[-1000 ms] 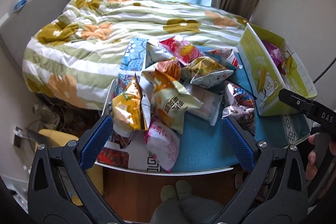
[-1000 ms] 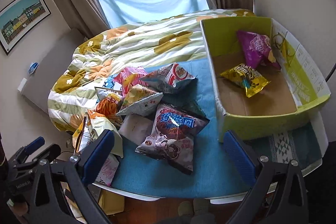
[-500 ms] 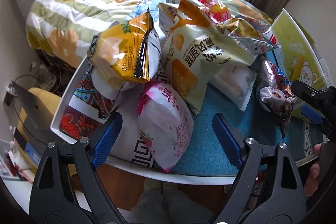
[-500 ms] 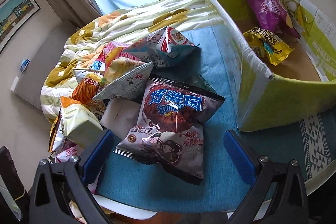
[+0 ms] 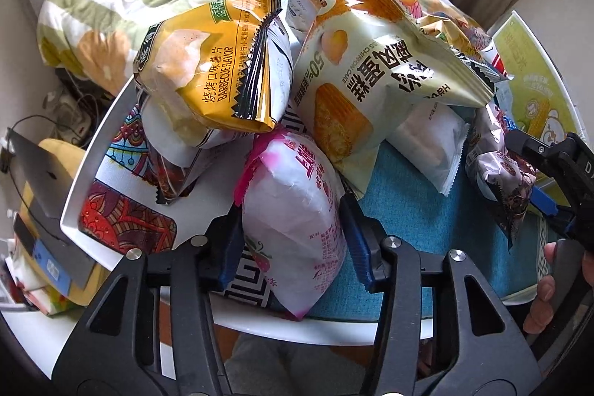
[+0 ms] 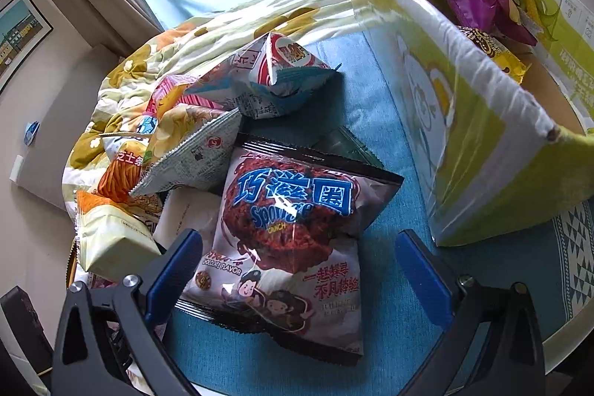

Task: Organize snacks
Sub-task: 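Grasp the pink-white bag with the left tool while the right tool grasps the dark Spongee bag, then carry the pink-white bag with the left tool while the right tool carries the Spongee bag into the box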

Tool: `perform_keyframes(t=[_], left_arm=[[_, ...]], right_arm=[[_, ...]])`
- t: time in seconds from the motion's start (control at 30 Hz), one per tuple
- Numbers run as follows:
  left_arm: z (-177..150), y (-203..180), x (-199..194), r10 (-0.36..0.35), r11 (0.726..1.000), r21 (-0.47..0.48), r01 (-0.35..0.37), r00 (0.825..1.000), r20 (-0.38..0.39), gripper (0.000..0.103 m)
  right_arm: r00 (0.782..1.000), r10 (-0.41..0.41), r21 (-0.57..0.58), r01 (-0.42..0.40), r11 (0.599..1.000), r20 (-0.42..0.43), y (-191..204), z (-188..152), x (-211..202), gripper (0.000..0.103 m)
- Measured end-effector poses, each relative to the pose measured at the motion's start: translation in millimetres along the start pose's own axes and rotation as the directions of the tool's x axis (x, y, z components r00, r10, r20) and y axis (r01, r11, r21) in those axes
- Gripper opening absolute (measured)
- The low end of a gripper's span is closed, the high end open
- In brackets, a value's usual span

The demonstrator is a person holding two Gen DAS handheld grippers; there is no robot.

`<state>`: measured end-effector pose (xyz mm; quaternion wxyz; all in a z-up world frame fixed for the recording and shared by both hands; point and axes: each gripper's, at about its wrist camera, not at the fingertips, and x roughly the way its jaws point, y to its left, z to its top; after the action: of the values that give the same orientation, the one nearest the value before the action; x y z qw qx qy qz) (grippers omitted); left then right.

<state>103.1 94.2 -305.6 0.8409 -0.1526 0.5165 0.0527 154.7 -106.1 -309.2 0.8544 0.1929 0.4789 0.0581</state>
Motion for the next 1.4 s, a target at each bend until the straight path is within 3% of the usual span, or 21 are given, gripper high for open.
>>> perform_keyframes(t=[0.3,0.47,0.53,0.63,1.1,1.4], left_arm=[[2,4,-6,-0.011,1.000,0.014,0.011,1.000,0.005,0.039],[1,2,-11,-0.010,1.000,0.022,0.009,1.000,0.013,0.036],[0,1,-13,-0.008,1.000,0.026,0.007,1.000,0.017,0.036],[-1,0,-18,-0.007,1.000,0.027,0.006,1.000,0.027,0.034],[2,-6,-73,-0.026,0.997,0.070,0.019,0.994,0.106,0.031],[18,-21,-130,-0.086,0.987,0.147,0.058,0.977,0.196,0.031]], right_arm=[[0.999,0.006,0.047,-0.004,0.999,-0.045,-3,1,21,0.102],[0.999,0.022,0.033,-0.021,0.999,-0.047,-1,-1,21,0.087],[0.999,0.027,0.018,-0.027,0.999,-0.041,0,-1,18,0.069],[0.999,0.023,-0.003,-0.023,1.000,-0.040,2,-2,15,0.061],[0.998,0.051,-0.035,-0.050,0.998,0.034,11,-12,-30,0.059],[0.991,0.077,-0.060,-0.071,0.996,0.109,24,-12,-84,0.058]])
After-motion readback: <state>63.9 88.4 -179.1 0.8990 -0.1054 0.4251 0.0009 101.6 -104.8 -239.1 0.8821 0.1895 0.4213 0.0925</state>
